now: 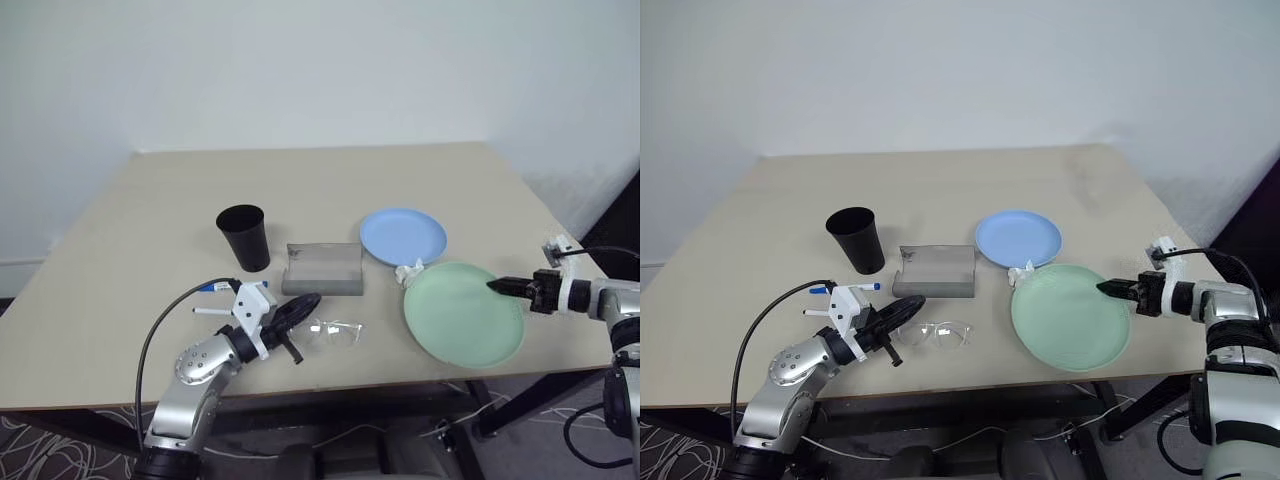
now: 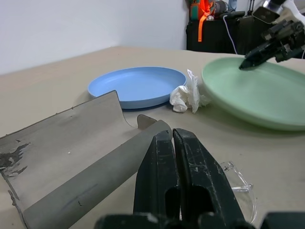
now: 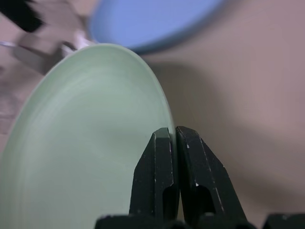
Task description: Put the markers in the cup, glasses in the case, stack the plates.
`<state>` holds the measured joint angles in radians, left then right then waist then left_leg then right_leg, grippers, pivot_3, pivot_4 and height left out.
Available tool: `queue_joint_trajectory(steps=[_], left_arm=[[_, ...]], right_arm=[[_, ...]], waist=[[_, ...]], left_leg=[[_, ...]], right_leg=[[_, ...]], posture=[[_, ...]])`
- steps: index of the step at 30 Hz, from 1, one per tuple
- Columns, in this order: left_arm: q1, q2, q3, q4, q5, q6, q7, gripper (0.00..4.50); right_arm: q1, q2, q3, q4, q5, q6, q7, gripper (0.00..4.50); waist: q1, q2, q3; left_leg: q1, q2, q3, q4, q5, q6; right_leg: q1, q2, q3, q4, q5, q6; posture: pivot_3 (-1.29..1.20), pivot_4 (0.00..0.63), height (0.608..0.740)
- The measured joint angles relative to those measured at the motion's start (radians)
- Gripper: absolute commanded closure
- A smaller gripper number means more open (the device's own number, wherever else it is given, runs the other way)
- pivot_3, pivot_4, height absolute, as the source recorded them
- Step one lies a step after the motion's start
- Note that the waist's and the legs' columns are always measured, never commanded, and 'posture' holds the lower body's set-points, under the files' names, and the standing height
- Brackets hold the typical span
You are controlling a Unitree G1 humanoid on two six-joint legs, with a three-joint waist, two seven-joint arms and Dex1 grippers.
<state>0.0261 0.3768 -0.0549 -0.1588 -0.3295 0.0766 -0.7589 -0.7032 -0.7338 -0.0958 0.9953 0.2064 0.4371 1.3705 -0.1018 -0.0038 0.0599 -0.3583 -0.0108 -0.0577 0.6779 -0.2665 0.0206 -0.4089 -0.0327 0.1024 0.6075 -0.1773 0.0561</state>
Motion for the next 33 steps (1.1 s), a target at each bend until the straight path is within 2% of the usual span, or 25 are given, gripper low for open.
queue_joint_trajectory(steps=[4,7,13,21,25,29,30,33], left_arm=[[0.000,0.000,0.000,0.000,0.001,0.000,0.000,4.50],[0.000,-0.001,0.000,0.000,0.001,0.000,0.000,4.50],[-0.008,-0.001,-0.004,0.003,0.001,-0.001,-0.001,4.50],[-0.014,-0.001,-0.006,0.013,0.003,-0.003,-0.001,4.50],[-0.016,-0.003,-0.008,0.014,0.004,-0.011,0.000,4.50],[-0.015,-0.003,-0.008,0.015,0.005,-0.012,0.006,4.50],[-0.014,-0.003,-0.008,0.015,0.005,-0.012,0.009,4.50],[-0.002,-0.003,-0.008,0.015,0.006,-0.012,0.018,4.50]], right_arm=[[-0.021,0.016,-0.007,-0.063,0.023,0.027,-0.009,4.47],[-0.066,0.045,-0.017,-0.090,0.029,0.031,-0.074,4.47],[-0.261,0.134,-0.056,-0.023,0.029,0.062,-0.345,4.47],[-0.446,0.233,-0.120,0.199,0.020,0.035,-0.679,4.47],[-0.480,0.267,-0.135,0.275,0.007,-0.018,-0.820,4.47],[-0.485,0.287,-0.141,0.309,-0.004,-0.057,-0.864,4.47],[-0.486,0.289,-0.149,0.314,-0.004,-0.063,-0.868,3.96],[-0.493,0.290,-0.163,0.319,-0.003,-0.081,-0.866,3.10]], waist=[[0.001,0.000,0.000],[-0.002,0.001,0.000],[-0.004,0.003,0.001],[-0.005,0.004,0.001],[-0.005,0.004,0.001],[-0.006,0.005,0.001],[-0.006,0.005,0.001],[-0.007,0.005,0.002]], left_leg=[[0.000,0.000,0.000,0.000,0.000,0.000],[0.000,0.001,0.000,0.000,0.000,0.000],[-0.001,0.001,0.000,0.000,0.000,0.000],[-0.002,-0.001,-0.002,-0.006,0.000,0.000],[-0.002,-0.001,-0.002,-0.007,0.000,0.000],[-0.002,-0.002,-0.002,-0.007,0.000,0.000],[-0.002,-0.002,-0.002,-0.007,0.000,0.000],[-0.002,-0.002,-0.002,-0.007,0.000,0.001]], right_leg=[[0.000,0.000,0.000,0.000,0.000,0.000],[-0.001,0.000,0.000,0.000,0.000,0.000],[-0.002,0.000,0.000,0.001,0.001,-0.001],[-0.003,0.000,0.001,-0.001,0.002,0.001],[-0.004,0.000,0.001,-0.001,0.002,0.001],[-0.004,0.000,0.002,-0.001,0.002,0.001],[-0.003,0.000,0.002,-0.001,0.002,0.001],[-0.003,0.000,0.002,-0.001,0.002,0.002]], posture=[[0.00,0.000,0.737],[0.00,0.000,0.737],[0.00,0.000,0.737],[0.00,0.000,0.737],[0.00,0.000,0.737],[0.00,0.000,0.737],[0.00,0.000,0.737],[0.00,0.000,0.737]])
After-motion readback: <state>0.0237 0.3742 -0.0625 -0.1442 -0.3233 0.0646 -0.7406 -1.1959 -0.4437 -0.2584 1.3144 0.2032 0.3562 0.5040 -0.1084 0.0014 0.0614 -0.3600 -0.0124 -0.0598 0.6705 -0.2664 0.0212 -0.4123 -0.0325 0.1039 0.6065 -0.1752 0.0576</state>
